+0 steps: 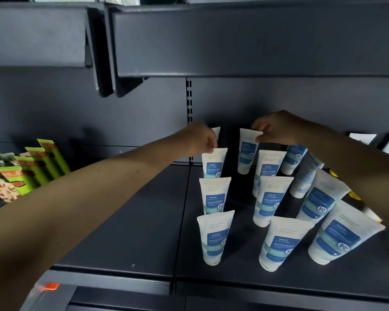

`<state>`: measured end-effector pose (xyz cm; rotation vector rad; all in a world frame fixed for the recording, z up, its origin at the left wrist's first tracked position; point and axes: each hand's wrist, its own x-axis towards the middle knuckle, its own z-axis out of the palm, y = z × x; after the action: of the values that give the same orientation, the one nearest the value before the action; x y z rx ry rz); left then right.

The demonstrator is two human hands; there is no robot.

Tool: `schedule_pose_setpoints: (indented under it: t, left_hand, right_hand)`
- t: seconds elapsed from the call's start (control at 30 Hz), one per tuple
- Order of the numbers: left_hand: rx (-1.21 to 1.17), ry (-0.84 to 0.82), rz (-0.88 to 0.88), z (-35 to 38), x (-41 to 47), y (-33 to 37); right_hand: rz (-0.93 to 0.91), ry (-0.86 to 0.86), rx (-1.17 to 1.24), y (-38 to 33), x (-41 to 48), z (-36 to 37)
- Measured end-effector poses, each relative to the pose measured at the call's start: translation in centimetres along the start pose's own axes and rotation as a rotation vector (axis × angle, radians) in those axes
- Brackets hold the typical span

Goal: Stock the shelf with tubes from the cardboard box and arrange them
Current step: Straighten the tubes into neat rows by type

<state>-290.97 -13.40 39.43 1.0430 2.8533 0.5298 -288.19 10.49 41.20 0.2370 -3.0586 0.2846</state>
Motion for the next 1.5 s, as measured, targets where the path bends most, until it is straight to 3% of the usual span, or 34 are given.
schedule_pose_setpoints:
  t: [0.13,0.3,0.5,0.87,1.5]
  left_hand:
    - [-0.079,-0.061,-0.010,-0.8,0.6,0.1]
    - [-0.111,0.172,-0.037,-1.2,2.7,-0.3]
    - [0.073,0.074,-0.091,0.0,5.3,-1.4]
    - [0.027,0.161,-0.141,1.1,6.4,-1.8]
    - [0.017,0.140,-0.137,0.4,6.4,-1.7]
  right_hand:
    - [0.022,-0.022,-0.045,0.2,1.2,0.2]
    - [0.053,-0.038,-0.048,0.6,2.9,0.7]
    - [0.057,-0.067,-0.130,1.0,3.3,1.0]
    - [0.077,-0.019,-0.178,3.8,2.8,0.5]
    - [0.123,0.026,-0.132,3.6,1.7,0.4]
